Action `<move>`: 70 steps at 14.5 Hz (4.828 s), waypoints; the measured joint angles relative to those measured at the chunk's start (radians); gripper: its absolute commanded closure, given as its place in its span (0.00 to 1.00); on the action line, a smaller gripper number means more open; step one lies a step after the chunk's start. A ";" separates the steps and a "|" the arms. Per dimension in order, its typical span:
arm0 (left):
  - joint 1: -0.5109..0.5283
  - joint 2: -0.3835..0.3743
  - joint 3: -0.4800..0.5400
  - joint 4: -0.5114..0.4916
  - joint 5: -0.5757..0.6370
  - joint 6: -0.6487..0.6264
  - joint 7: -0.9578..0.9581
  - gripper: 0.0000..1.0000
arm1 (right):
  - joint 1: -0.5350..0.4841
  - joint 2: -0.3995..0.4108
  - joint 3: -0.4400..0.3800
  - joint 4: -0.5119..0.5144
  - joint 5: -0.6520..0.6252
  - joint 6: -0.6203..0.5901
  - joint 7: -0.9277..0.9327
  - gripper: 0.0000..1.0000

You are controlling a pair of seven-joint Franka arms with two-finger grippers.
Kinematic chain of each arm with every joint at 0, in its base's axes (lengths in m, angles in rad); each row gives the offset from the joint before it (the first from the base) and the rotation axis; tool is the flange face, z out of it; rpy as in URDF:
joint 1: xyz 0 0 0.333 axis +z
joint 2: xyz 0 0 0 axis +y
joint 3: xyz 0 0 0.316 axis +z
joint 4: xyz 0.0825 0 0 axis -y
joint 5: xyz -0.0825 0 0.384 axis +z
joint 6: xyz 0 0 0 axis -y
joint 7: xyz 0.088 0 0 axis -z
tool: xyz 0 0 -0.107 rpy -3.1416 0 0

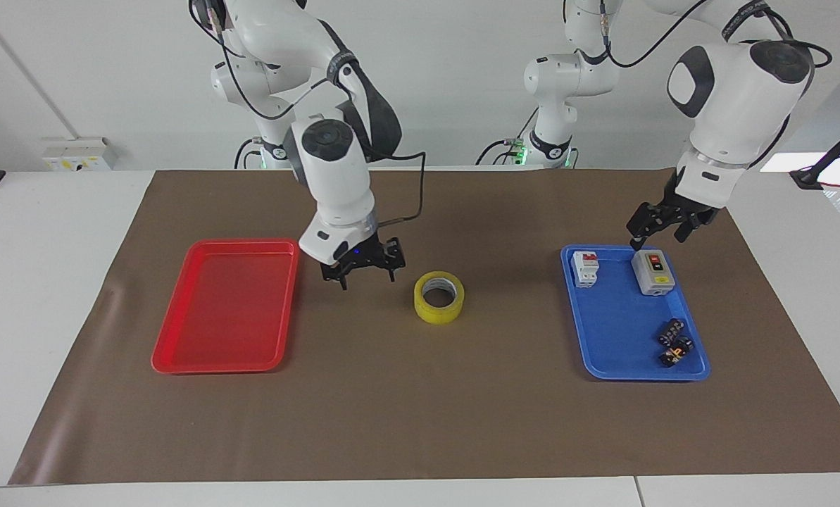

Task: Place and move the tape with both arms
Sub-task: 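Grasp the tape with the right gripper while the left gripper withdraws, then carry the tape with the right gripper into the red tray, then lower the tape into the red tray and open the right gripper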

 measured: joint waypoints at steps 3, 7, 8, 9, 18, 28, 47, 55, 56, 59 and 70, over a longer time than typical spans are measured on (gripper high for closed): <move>0.029 -0.001 0.000 0.042 0.000 -0.076 0.048 0.00 | 0.070 0.103 0.001 0.043 0.000 0.129 0.069 0.00; 0.029 -0.020 -0.002 0.055 -0.001 -0.139 0.055 0.00 | 0.099 0.141 0.000 -0.047 0.000 0.286 0.068 0.00; 0.027 -0.026 -0.004 0.055 -0.002 -0.150 0.056 0.00 | 0.096 0.140 -0.001 -0.069 0.000 0.294 0.049 0.00; 0.025 -0.032 -0.006 0.054 -0.002 -0.154 0.056 0.00 | 0.096 0.133 0.000 -0.084 0.000 0.306 0.024 0.00; 0.025 -0.037 -0.010 0.064 -0.004 -0.161 0.061 0.00 | 0.096 0.102 0.000 -0.170 0.000 0.306 -0.112 0.21; -0.043 -0.041 0.062 0.085 -0.014 -0.212 0.115 0.00 | 0.093 0.097 0.002 -0.164 0.000 0.293 -0.112 1.00; -0.038 -0.051 0.077 0.085 -0.014 -0.225 0.163 0.00 | -0.546 -0.081 -0.020 -0.179 -0.016 -0.051 -0.900 1.00; -0.038 -0.051 0.077 0.085 -0.014 -0.225 0.163 0.00 | -0.569 -0.167 -0.006 -0.413 -0.018 0.086 -0.952 1.00; -0.037 -0.051 0.077 0.085 -0.014 -0.225 0.163 0.00 | -0.566 -0.171 -0.006 -0.429 -0.018 0.120 -0.952 1.00; -0.037 -0.051 0.077 0.085 -0.014 -0.225 0.163 0.00 | -0.559 -0.173 -0.005 -0.487 -0.018 0.253 -0.952 1.00; -0.037 -0.051 0.077 0.085 -0.014 -0.225 0.163 0.00 | -0.534 -0.192 -0.002 -0.519 -0.018 0.307 -0.833 0.00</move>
